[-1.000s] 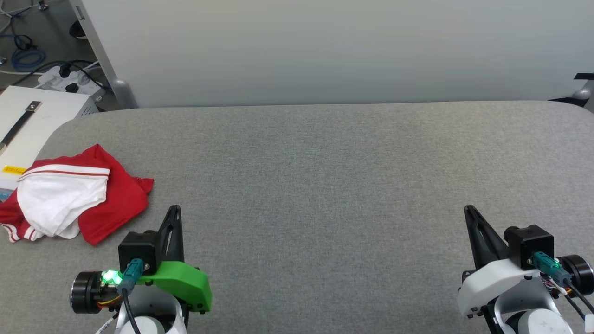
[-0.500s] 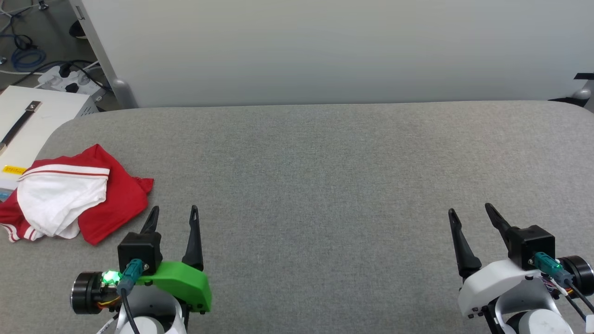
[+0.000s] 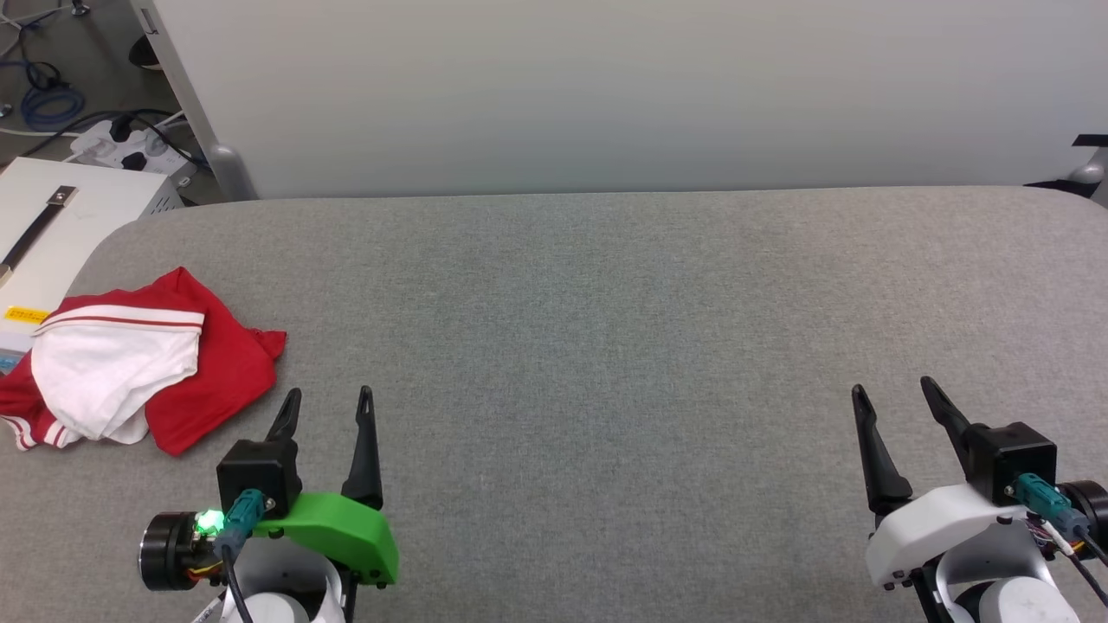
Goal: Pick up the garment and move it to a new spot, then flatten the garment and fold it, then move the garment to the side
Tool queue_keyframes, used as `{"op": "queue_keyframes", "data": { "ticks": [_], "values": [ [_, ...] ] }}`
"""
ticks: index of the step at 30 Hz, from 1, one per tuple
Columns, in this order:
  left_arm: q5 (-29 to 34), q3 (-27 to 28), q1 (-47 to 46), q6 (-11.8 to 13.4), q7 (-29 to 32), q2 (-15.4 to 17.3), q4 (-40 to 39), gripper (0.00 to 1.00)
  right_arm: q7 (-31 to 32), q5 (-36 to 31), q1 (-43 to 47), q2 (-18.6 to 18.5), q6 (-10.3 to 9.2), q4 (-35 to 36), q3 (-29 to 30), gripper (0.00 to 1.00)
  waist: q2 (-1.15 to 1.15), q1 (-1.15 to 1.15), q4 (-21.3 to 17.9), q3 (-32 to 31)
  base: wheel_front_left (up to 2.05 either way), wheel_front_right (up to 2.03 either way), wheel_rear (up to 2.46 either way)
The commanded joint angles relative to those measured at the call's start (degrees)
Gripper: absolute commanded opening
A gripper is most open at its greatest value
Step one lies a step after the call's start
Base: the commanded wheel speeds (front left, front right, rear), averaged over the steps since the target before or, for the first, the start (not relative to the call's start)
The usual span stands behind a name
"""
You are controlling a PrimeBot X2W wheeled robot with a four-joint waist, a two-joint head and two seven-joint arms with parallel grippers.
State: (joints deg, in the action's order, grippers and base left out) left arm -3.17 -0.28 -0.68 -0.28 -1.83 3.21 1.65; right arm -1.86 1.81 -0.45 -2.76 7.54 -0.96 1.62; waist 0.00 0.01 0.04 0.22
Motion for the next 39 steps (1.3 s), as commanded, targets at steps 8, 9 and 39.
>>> {"op": "queue_keyframes", "data": {
  "ticks": [8,9,39],
  "values": [
    [-2.35,-0.33,0.14,-0.59,-1.42,-0.07,1.03,1.00,-1.55,0.84,0.17,-0.06,-0.01,0.11,0.62,1.00,0.00,0.00,0.01,0.10,0.00,0.00,0.00],
    [-2.60,-0.35,0.16,-0.66,-1.53,-0.08,1.07,1.00,-1.66,1.00,0.19,-0.06,-0.01,0.08,0.70,1.00,0.00,0.00,0.02,0.10,0.00,0.00,0.00],
    [-8.47,-1.28,1.61,-2.17,-5.34,-0.16,3.27,1.00,-5.41,5.03,1.35,-0.08,-0.03,-1.43,1.78,1.00,0.00,0.00,0.46,-0.42,0.00,0.00,0.00]
  ]
}}
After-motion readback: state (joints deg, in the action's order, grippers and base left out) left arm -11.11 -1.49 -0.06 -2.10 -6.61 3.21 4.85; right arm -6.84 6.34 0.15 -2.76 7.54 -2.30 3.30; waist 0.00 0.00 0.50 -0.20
